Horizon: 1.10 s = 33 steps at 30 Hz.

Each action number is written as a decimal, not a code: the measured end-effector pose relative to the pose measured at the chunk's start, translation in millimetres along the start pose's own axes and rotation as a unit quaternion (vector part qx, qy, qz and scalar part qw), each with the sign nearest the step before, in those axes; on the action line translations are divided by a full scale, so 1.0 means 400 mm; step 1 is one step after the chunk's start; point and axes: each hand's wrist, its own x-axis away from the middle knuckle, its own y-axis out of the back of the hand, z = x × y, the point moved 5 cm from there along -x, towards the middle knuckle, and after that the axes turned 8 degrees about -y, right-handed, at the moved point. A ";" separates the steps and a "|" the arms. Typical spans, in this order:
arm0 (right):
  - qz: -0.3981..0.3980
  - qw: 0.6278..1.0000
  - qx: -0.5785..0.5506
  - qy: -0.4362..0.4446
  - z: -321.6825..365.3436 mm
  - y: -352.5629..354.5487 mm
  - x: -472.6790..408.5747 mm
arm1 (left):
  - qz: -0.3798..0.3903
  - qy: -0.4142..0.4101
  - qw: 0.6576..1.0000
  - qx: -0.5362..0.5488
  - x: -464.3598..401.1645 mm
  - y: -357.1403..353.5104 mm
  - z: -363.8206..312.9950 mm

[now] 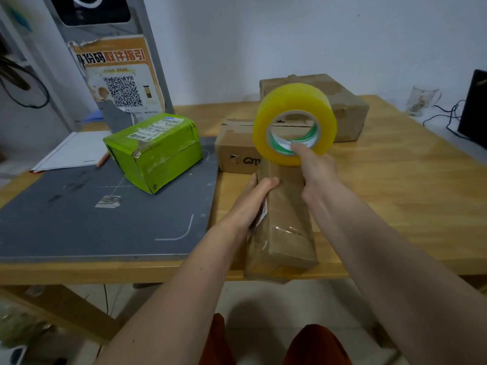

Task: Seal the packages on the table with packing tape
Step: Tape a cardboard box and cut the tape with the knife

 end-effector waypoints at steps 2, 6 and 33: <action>0.001 0.999 0.029 0.042 0.017 -0.017 0.004 | 0.000 0.010 1.000 0.021 0.003 -0.003 0.000; 0.000 0.995 0.093 0.038 0.009 -0.049 -0.004 | -0.025 -0.029 0.999 -0.032 -0.013 0.020 -0.036; 0.129 0.984 0.043 -0.116 -0.024 -0.007 -0.047 | 0.034 -0.041 0.998 -0.034 -0.014 0.037 -0.049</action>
